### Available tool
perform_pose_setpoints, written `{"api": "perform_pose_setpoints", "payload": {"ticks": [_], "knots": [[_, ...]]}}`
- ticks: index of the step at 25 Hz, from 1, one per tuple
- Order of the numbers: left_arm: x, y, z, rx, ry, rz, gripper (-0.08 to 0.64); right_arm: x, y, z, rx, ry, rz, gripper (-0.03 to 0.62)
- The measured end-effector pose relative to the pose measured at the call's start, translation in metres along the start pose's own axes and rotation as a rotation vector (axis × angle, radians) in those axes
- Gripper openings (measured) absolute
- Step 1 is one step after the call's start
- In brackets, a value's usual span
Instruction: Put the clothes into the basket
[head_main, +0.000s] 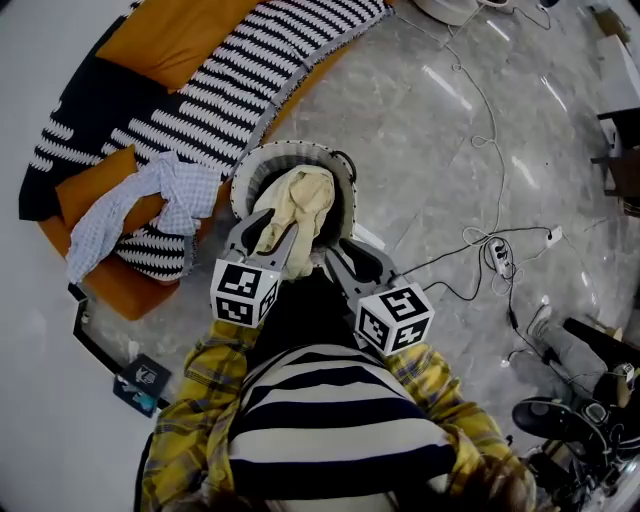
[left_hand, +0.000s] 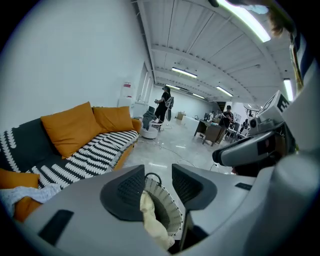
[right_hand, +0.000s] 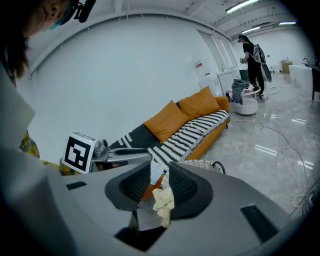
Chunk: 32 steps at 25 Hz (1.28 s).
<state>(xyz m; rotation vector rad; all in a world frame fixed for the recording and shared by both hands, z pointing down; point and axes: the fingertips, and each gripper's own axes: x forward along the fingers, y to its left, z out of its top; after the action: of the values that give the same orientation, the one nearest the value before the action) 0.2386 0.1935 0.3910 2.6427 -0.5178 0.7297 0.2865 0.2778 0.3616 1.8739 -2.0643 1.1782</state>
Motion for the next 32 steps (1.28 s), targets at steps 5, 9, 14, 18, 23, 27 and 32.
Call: {"api": "perform_pose_setpoints", "payload": {"ticks": [5, 9, 14, 18, 23, 27, 32], "knots": [[-0.017, 0.008, 0.006, -0.028, -0.049, 0.062, 0.146, 0.003, -0.001, 0.0, -0.011, 0.004, 0.03, 0.126], [-0.039, 0.024, 0.008, -0.08, -0.087, 0.147, 0.133, 0.013, 0.006, 0.008, -0.046, 0.008, 0.085, 0.126], [-0.082, 0.048, 0.004, -0.141, -0.137, 0.296, 0.132, 0.03, 0.031, 0.018, -0.124, 0.033, 0.191, 0.126], [-0.122, 0.071, -0.008, -0.199, -0.18, 0.427, 0.132, 0.046, 0.057, 0.02, -0.2, 0.067, 0.278, 0.126], [-0.167, 0.095, -0.037, -0.305, -0.209, 0.586, 0.133, 0.068, 0.09, 0.023, -0.283, 0.113, 0.379, 0.126], [-0.19, 0.117, -0.06, -0.355, -0.212, 0.646, 0.133, 0.09, 0.118, 0.017, -0.333, 0.157, 0.426, 0.126], [-0.197, 0.162, -0.088, -0.398, -0.177, 0.65, 0.146, 0.125, 0.154, 0.009, -0.371, 0.208, 0.446, 0.126]]}}
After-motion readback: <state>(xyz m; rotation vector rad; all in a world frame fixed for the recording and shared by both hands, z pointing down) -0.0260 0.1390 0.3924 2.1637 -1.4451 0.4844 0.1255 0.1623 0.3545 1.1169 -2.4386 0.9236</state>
